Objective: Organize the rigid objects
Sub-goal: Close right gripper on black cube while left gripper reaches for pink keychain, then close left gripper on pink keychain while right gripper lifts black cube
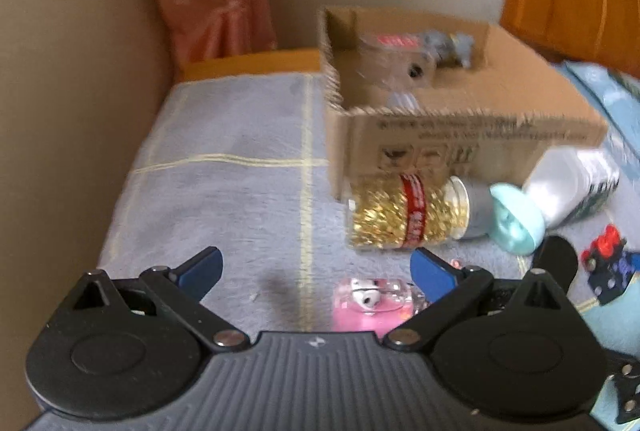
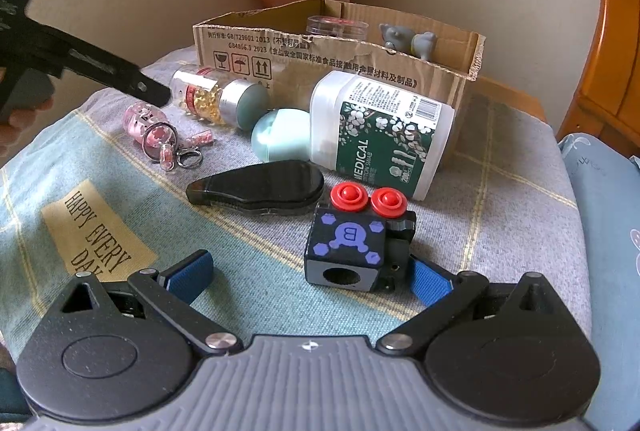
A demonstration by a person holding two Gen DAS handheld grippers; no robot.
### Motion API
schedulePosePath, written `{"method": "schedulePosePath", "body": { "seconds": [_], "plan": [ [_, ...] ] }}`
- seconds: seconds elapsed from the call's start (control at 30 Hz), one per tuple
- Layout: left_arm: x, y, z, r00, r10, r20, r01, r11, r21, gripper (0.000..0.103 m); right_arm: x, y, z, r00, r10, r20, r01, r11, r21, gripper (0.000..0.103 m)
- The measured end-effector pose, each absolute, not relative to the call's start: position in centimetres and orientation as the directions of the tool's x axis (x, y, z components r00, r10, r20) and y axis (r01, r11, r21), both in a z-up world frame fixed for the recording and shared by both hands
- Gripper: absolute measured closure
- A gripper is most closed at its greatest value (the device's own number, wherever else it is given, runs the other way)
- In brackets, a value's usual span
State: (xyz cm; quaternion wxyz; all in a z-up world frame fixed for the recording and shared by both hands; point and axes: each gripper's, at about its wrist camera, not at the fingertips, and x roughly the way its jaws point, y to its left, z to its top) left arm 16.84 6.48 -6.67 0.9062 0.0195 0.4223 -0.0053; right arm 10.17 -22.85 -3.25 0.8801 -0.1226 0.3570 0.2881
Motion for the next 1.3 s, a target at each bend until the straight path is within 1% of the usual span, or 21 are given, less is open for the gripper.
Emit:
{"method": "schedulePosePath", "body": {
  "seconds": [0.07, 0.13, 0.33, 0.4, 0.5, 0.7, 0.83, 0.87, 0.9, 0.97, 1.13, 1.23, 1.3],
  "plan": [
    [17.1, 5.9, -7.3, 0.62, 0.015, -0.785, 0.033, 0.998, 0.044, 0.003, 10.1, -22.9, -3.2, 0.58, 0.419, -0.699, -0.594, 0.804, -0.01, 0.0],
    [16.8, 5.5, -7.6, 0.597, -0.01, -0.802, 0.061, 0.998, 0.033, 0.003, 10.0, -23.0, -3.2, 0.577, 0.421, -0.7, -0.597, 0.802, -0.01, 0.0],
    [14.1, 5.2, -8.0, 0.587, -0.043, -0.808, 0.132, 0.99, 0.043, 0.003, 9.9, -23.1, -3.3, 0.578, 0.424, -0.697, -0.6, 0.8, -0.011, 0.0],
    [13.6, 5.6, -8.4, 0.585, -0.026, -0.81, 0.131, 0.989, 0.063, 0.003, 9.9, -23.1, -3.3, 0.578, 0.425, -0.696, -0.601, 0.799, -0.011, 0.0],
    [13.4, 6.5, -8.4, 0.577, -0.039, -0.816, 0.125, 0.991, 0.041, 0.003, 9.9, -23.1, -3.3, 0.579, 0.424, -0.697, -0.6, 0.8, -0.011, 0.0],
    [13.3, 7.0, -8.2, 0.595, -0.012, -0.804, 0.161, 0.981, 0.105, 0.003, 9.8, -23.1, -3.3, 0.581, 0.424, -0.694, -0.599, 0.801, -0.012, 0.0],
    [13.6, 6.9, -8.1, 0.61, -0.06, -0.79, 0.239, 0.965, 0.111, 0.009, 9.8, -23.1, -3.2, 0.581, 0.421, -0.697, -0.596, 0.803, -0.012, 0.0],
    [13.8, 6.8, -8.1, 0.61, -0.07, -0.789, 0.253, 0.961, 0.111, 0.012, 9.7, -23.1, -3.2, 0.58, 0.42, -0.698, -0.596, 0.803, -0.012, 0.0],
    [14.0, 6.8, -8.0, 0.605, -0.084, -0.791, 0.268, 0.958, 0.103, 0.017, 9.7, -23.1, -3.2, 0.58, 0.419, -0.698, -0.595, 0.803, -0.012, 0.0],
    [14.2, 6.6, -7.8, 0.595, -0.117, -0.795, 0.301, 0.95, 0.085, 0.024, 9.7, -23.2, -3.2, 0.58, 0.419, -0.699, -0.595, 0.804, -0.012, 0.0],
    [15.2, 6.2, -8.0, 0.595, -0.16, -0.788, 0.36, 0.929, 0.083, 0.026, 9.7, -23.1, -3.2, 0.579, 0.418, -0.7, -0.595, 0.803, -0.013, 0.0],
    [15.6, 6.3, -8.0, 0.577, -0.2, -0.792, 0.393, 0.918, 0.054, 0.033, 9.7, -23.1, -3.2, 0.579, 0.419, -0.699, -0.596, 0.803, -0.013, 0.0],
    [15.7, 6.3, -7.9, 0.565, -0.225, -0.794, 0.415, 0.909, 0.037, 0.042, 9.7, -23.1, -3.2, 0.578, 0.419, -0.7, -0.597, 0.802, -0.013, 0.0]
  ]
}}
